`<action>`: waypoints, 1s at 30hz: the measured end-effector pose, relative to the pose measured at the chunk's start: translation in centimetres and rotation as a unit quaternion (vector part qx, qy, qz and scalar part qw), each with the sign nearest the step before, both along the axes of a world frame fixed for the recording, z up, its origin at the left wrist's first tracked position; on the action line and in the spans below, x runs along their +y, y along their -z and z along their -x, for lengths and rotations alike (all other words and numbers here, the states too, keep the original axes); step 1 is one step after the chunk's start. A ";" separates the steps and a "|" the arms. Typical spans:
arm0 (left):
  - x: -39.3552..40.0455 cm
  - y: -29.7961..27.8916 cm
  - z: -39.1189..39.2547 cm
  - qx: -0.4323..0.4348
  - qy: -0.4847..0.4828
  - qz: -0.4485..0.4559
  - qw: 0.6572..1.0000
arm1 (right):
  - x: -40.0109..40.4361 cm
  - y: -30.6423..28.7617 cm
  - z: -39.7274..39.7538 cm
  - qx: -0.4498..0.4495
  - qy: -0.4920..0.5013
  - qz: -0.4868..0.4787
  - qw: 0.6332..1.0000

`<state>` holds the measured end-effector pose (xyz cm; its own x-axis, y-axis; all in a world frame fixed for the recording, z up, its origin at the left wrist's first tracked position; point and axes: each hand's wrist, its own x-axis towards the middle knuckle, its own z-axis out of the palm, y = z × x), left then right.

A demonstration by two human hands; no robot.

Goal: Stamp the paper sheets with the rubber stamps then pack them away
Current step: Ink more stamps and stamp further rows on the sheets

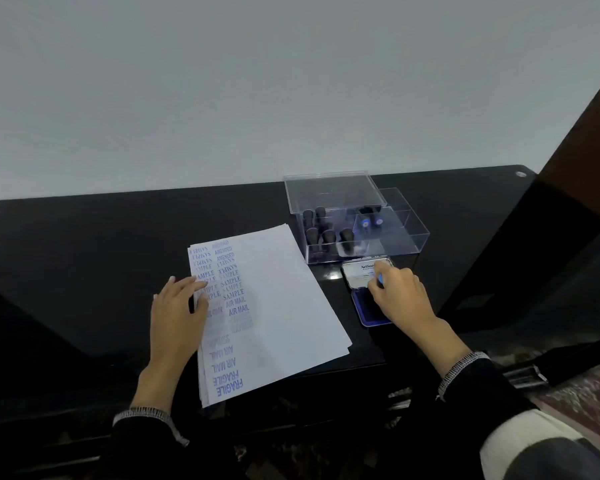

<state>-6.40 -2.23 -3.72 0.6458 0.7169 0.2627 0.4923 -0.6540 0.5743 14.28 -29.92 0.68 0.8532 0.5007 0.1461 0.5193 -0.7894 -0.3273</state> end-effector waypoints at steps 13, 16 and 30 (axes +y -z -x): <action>0.3 0.7 0.4 0.014 -0.012 -0.004 1.000 | 0.5 0.3 -0.9 0.055 0.037 -0.050 0.997; 0.2 0.6 0.5 0.011 -0.014 -0.004 1.000 | 0.7 -0.1 -1.2 0.074 0.038 -0.056 0.995; 0.2 0.4 1.1 0.032 0.004 -0.016 0.999 | 0.9 -0.6 0.7 -0.026 0.070 0.012 0.997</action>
